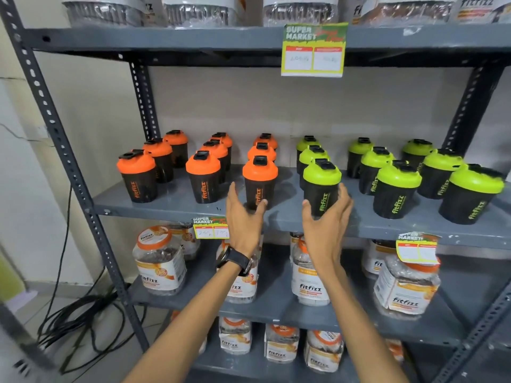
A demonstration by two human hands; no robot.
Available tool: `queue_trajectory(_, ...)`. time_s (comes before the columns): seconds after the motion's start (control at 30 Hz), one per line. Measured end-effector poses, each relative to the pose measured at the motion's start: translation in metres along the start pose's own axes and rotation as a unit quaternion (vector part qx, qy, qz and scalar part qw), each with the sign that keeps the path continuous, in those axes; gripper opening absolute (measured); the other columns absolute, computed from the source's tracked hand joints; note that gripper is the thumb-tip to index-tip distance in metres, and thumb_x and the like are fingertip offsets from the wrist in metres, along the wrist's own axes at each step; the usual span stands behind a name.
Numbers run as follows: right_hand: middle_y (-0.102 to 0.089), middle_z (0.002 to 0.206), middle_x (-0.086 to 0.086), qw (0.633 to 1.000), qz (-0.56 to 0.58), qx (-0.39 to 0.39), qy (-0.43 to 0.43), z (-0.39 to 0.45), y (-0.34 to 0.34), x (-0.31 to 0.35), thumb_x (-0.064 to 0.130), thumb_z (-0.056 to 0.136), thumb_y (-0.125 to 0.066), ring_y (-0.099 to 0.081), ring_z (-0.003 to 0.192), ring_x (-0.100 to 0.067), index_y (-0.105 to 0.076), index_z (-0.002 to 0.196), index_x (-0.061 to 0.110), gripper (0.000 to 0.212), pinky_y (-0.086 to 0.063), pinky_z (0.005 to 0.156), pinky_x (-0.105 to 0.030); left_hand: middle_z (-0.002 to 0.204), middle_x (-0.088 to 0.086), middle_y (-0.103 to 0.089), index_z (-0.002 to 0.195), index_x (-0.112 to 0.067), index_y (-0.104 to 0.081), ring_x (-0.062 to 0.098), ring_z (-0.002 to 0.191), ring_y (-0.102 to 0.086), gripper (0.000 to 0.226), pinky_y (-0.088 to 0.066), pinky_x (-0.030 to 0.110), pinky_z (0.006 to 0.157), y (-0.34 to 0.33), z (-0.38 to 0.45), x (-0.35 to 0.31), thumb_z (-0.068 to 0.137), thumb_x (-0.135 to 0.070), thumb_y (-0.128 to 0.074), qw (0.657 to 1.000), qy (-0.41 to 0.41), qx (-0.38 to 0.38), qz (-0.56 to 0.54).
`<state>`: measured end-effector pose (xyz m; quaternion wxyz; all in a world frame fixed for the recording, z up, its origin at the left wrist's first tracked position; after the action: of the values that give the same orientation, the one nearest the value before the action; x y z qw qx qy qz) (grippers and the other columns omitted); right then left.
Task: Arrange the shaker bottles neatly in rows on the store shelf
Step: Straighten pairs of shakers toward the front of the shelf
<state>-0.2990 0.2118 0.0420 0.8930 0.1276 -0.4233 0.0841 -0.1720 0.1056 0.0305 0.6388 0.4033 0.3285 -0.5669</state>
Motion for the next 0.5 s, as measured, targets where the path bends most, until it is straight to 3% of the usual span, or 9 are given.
queue_trajectory(0.07,-0.05,0.129,-0.006,0.996,0.061,-0.034,0.047,-0.023,-0.001,0.013,0.015,0.088,-0.068,-0.054,0.119,-0.021,-0.044,0.135,0.01,0.053,-0.04,0.096,-0.015,0.141,0.005,-0.053,0.144,-0.017,-0.039,0.017,0.131,-0.049,0.065,-0.041,0.039,0.11,0.021,-0.015,0.007,0.088,-0.025,-0.07,0.998,-0.036,-0.045,-0.02)
queue_trajectory(0.13,-0.056,0.119,-0.003,0.992,0.104,-0.025,0.071,-0.039,-0.012,0.025,0.01,0.09,-0.064,-0.059,0.107,-0.018,-0.052,0.121,0.01,0.034,-0.05,0.091,-0.026,0.13,0.0,-0.058,0.133,-0.018,-0.049,0.013,0.12,-0.055,0.047,-0.045,0.038,0.105,0.044,-0.022,0.012,0.09,-0.023,-0.066,0.993,-0.069,-0.093,-0.015)
queue_trajectory(0.23,-0.063,0.106,-0.004,0.986,0.139,0.016,0.093,-0.053,-0.045,0.047,0.005,0.088,-0.062,-0.065,0.095,-0.019,-0.057,0.11,0.009,0.023,-0.055,0.083,-0.035,0.127,0.001,-0.059,0.128,-0.014,-0.053,0.014,0.119,-0.055,0.039,-0.046,0.041,0.102,0.076,-0.01,0.019,0.091,-0.018,-0.064,0.985,-0.088,-0.146,-0.003)
queue_trajectory(0.37,-0.064,0.103,-0.005,0.985,0.133,0.08,0.082,-0.066,-0.108,0.078,0.008,0.087,-0.062,-0.064,0.096,-0.018,-0.057,0.113,0.011,0.027,-0.054,0.085,-0.04,0.14,0.008,-0.05,0.136,-0.01,-0.046,0.024,0.132,-0.045,0.053,-0.037,0.039,0.11,0.12,0.03,0.037,0.088,-0.016,-0.066,0.975,-0.08,-0.203,0.029)
queue_trajectory(0.43,-0.063,0.115,-0.009,0.987,0.115,0.093,0.066,-0.073,-0.14,0.089,0.011,0.087,-0.065,-0.062,0.106,-0.021,-0.055,0.122,0.008,0.037,-0.051,0.092,-0.041,0.152,0.012,-0.037,0.145,-0.008,-0.036,0.028,0.141,-0.034,0.069,-0.028,0.032,0.114,0.141,0.053,0.047,0.085,-0.019,-0.069,0.974,-0.06,-0.212,0.049)
queue_trajectory(0.5,-0.056,0.131,-0.014,0.99,0.078,0.112,0.044,-0.079,-0.17,0.098,0.014,0.087,-0.066,-0.055,0.12,-0.027,-0.047,0.134,0.004,0.052,-0.045,0.102,-0.04,0.159,0.017,-0.023,0.15,-0.005,-0.025,0.033,0.146,-0.024,0.087,-0.025,0.035,0.115,0.158,0.08,0.06,0.081,-0.025,-0.074,0.974,-0.03,-0.213,0.077)
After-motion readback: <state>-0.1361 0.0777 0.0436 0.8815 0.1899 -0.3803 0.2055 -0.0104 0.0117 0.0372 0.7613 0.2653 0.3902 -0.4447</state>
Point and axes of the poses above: each hand's wrist, its own z-axis towards the middle knuckle, its own y-axis out of the back of the hand, x = y × z, the point moved 2 cm from there along z, towards the middle knuckle
